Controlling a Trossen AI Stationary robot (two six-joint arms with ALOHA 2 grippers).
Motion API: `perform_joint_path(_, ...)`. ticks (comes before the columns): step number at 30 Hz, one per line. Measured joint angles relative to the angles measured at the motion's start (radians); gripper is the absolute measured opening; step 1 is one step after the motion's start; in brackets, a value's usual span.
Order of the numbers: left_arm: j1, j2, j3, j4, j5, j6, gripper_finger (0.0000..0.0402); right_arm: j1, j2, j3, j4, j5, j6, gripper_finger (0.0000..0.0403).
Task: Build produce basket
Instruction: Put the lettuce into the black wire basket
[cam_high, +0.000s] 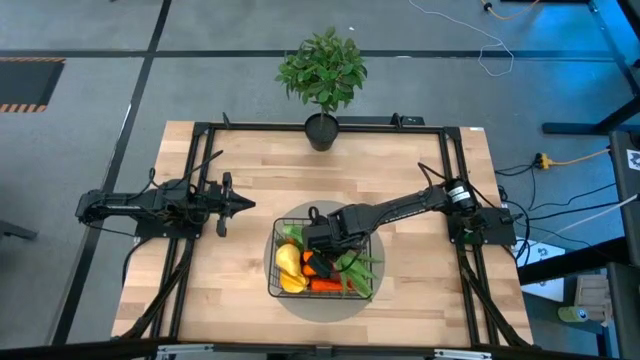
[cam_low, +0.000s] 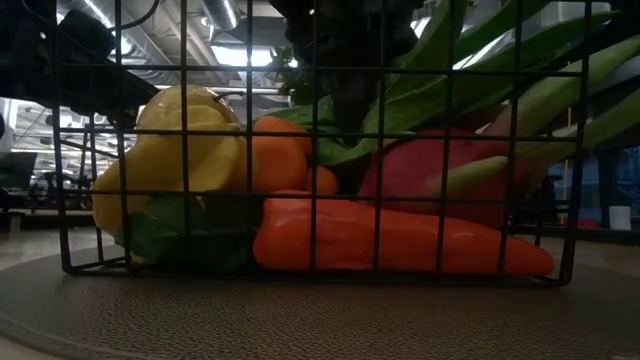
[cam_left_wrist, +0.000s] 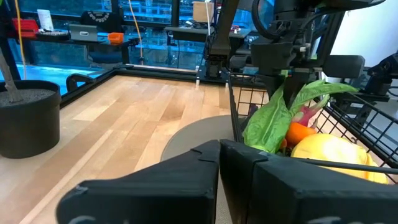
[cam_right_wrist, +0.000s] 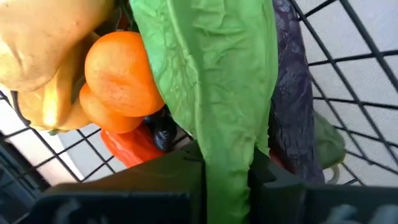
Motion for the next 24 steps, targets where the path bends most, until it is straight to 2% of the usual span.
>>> perform_joint_path(10,0.000,0.000,0.000,0.000,0.000,0.000,0.0010,-0.010,0.000,0.001,0.003,-0.099,0.013,0.0042)
perform_joint_path(24,0.000,0.000,0.000,0.000,0.000,0.000,0.0031,-0.013,-0.002,0.001,0.002,-0.095,0.011,0.0042)
